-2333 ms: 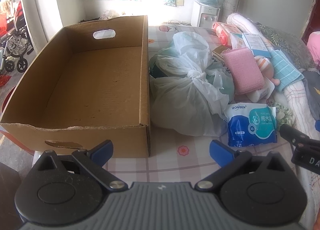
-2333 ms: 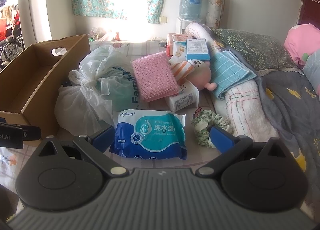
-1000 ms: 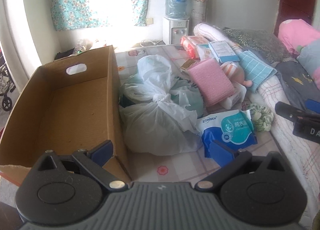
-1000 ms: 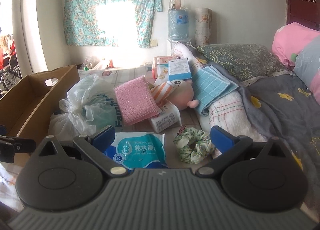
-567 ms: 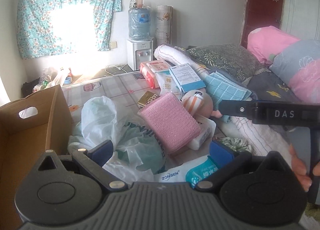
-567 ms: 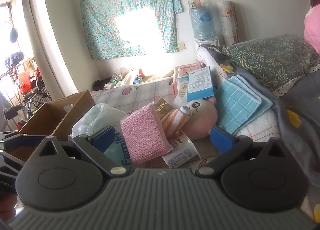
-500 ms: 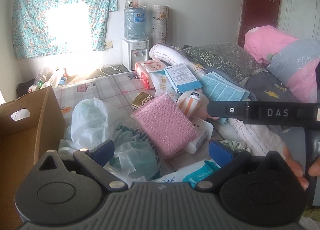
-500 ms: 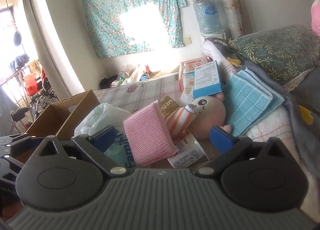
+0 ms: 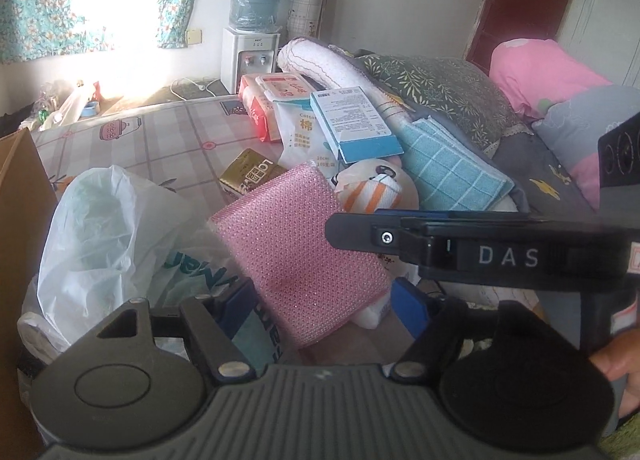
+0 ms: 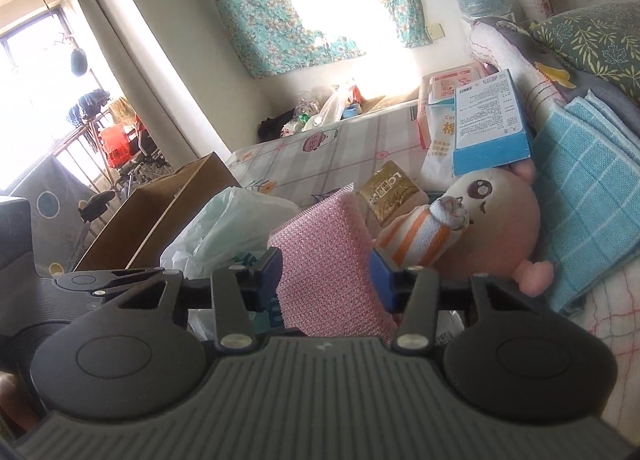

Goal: Organize soft objects
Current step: 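Close the right tool on the pink mesh sponge and lift it, then carry the sponge with the right tool into the box and release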

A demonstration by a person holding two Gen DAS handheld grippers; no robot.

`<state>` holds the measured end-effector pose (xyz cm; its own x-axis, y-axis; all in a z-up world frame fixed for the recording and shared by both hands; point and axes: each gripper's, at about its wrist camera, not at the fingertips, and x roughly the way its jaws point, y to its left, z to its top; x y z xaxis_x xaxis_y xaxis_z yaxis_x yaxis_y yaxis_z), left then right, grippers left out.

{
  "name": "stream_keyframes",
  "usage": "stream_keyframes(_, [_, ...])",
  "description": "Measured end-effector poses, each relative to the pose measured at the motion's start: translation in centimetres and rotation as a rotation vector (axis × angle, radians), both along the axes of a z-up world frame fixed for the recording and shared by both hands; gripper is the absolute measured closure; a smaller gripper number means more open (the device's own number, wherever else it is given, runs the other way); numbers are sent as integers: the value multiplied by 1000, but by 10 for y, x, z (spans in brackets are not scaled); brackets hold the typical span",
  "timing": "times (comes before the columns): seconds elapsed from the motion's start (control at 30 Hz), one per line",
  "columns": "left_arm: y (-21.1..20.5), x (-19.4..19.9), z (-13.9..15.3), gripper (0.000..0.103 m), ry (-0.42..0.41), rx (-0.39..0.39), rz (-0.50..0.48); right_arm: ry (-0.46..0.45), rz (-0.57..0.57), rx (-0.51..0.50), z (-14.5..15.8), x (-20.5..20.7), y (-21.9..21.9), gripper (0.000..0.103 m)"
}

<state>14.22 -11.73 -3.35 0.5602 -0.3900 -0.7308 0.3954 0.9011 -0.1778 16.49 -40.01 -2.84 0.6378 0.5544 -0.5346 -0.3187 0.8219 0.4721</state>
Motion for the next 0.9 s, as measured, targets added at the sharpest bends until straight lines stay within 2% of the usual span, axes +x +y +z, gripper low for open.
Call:
stream_keyframes(0.13, [3, 16, -10, 26, 57, -26, 22, 37, 11, 14, -8, 12, -3, 56])
stream_keyframes(0.33, [-1, 26, -15, 24, 65, -28, 33, 99, 8, 53, -24, 24, -6, 56])
stream_keyframes(0.47, [-5, 22, -9, 24, 46, -25, 33, 119, -6, 85, -27, 26, -9, 57])
stream_keyframes(0.63, [-5, 10, 8, 22, -3, -24, 14, 124, -34, 114, -19, 17, -12, 61])
stream_keyframes(0.9, [3, -22, 48, 21, -94, -19, 0, 77, -56, 115, 24, -13, -5, 65])
